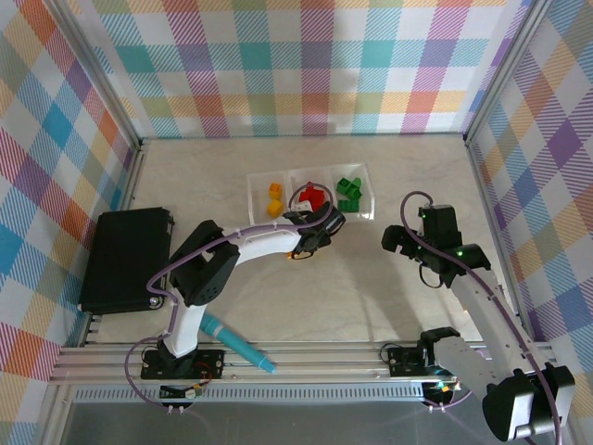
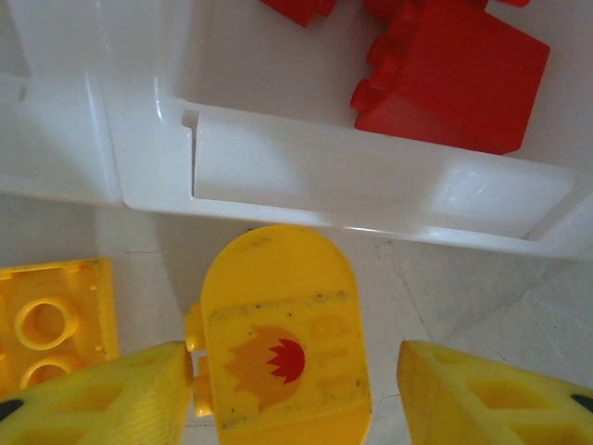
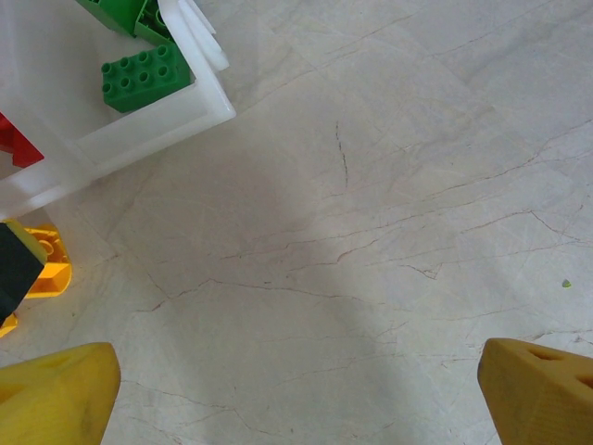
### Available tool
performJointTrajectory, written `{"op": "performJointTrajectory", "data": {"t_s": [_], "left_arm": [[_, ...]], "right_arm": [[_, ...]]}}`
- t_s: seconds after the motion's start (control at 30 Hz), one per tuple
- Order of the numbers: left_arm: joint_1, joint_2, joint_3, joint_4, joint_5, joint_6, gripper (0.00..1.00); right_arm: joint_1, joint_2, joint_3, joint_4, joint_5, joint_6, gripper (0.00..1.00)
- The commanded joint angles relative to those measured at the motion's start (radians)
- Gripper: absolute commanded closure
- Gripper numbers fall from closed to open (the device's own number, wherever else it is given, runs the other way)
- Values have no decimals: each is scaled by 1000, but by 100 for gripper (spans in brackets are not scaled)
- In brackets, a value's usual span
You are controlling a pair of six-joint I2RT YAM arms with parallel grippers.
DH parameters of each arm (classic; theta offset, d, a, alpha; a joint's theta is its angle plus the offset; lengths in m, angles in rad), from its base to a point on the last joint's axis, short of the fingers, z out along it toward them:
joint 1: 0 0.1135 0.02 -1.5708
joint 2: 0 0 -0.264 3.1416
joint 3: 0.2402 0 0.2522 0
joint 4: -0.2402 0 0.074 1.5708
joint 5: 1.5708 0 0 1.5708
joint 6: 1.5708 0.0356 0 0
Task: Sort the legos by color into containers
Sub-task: Pick up the lego from the center of the table.
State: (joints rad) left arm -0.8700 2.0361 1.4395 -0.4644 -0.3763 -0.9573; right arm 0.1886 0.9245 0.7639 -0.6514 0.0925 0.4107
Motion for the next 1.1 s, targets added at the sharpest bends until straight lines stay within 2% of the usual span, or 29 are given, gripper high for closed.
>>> {"op": "performJointTrajectory", "data": {"t_s": [0.0,0.1,0.27,0.4,0.83,0.97,1.07], "left_arm": [[11,18,31,-23,-1,30,42],[12,35,49,-30,12,48,42],[14,78,90,-62,41,65,32],[16,96,92,-51,61,71,33],[20,68,71,-24,59,123,58],[19,31,41,36,113,178,66],[16,21,62,12,148,220,70]], "right_arm": [[-8,-2,-4,5,-2,-6,1],[-8,-1,-3,4,-1,-7,1],[-8,-1,-2,1,-2,-6,1],[-7,-6,-5,-1,-1,-6,1],[-7,-7,-8,1,4,-3,1],[-7,-4,-8,-1,1,-1,1],[-8,-3,-9,4,0,-1,1]]}}
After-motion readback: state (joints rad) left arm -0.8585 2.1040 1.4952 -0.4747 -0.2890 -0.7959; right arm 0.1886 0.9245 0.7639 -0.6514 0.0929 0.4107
